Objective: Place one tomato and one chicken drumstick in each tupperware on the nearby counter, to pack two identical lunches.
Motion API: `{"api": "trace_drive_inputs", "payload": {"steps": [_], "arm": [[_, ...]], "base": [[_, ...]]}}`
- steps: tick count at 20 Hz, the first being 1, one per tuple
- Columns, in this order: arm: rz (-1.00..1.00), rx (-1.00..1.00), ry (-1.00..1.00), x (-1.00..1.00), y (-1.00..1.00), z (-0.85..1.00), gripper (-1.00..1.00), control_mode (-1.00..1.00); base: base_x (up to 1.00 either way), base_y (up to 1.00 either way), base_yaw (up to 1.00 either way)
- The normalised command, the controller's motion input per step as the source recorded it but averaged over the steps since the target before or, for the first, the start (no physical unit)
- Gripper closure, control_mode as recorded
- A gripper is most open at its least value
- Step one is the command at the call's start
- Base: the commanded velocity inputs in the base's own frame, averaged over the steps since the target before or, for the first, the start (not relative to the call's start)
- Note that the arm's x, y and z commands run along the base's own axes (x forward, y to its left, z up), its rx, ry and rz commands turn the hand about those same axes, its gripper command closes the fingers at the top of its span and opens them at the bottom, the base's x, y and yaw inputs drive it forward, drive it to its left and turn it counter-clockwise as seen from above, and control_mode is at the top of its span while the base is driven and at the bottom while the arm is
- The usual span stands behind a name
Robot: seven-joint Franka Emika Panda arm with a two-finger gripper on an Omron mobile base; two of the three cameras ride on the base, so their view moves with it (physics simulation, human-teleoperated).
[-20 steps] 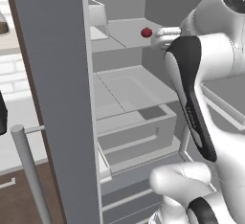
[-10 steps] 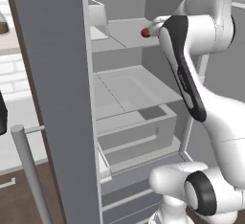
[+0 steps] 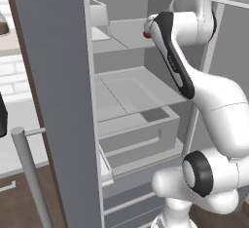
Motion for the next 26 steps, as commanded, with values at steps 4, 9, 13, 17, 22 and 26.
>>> {"api": "trace_drive_inputs", "payload": {"steps": [4, 9, 13, 17, 22, 26], "arm": [[0.0, 0.0, 0.0, 0.68, 0.0, -0.16, -1.0, -1.0], [0.0, 0.0, 0.0, 0.46, 0.0, -0.23, -1.0, -1.0], [-0.01, 0.0, 0.0, 0.62, 0.0, -0.1, -1.0, -1.0], [-0.02, 0.0, 0.0, 0.61, 0.0, -0.04, -1.0, -1.0], [0.0, 0.01, 0.03, 0.45, -0.06, -0.12, -1.0, -1.0], [-0.01, 0.0, 0.03, 0.54, -0.14, -0.19, -1.0, -1.0]], "base": [[0.0, 0.0, 0.0], [0.0, 0.0, 0.0], [0.0, 0.0, 0.0], [0.0, 0.0, 0.0], [0.0, 0.0, 0.0], [0.0, 0.0, 0.0]]}}
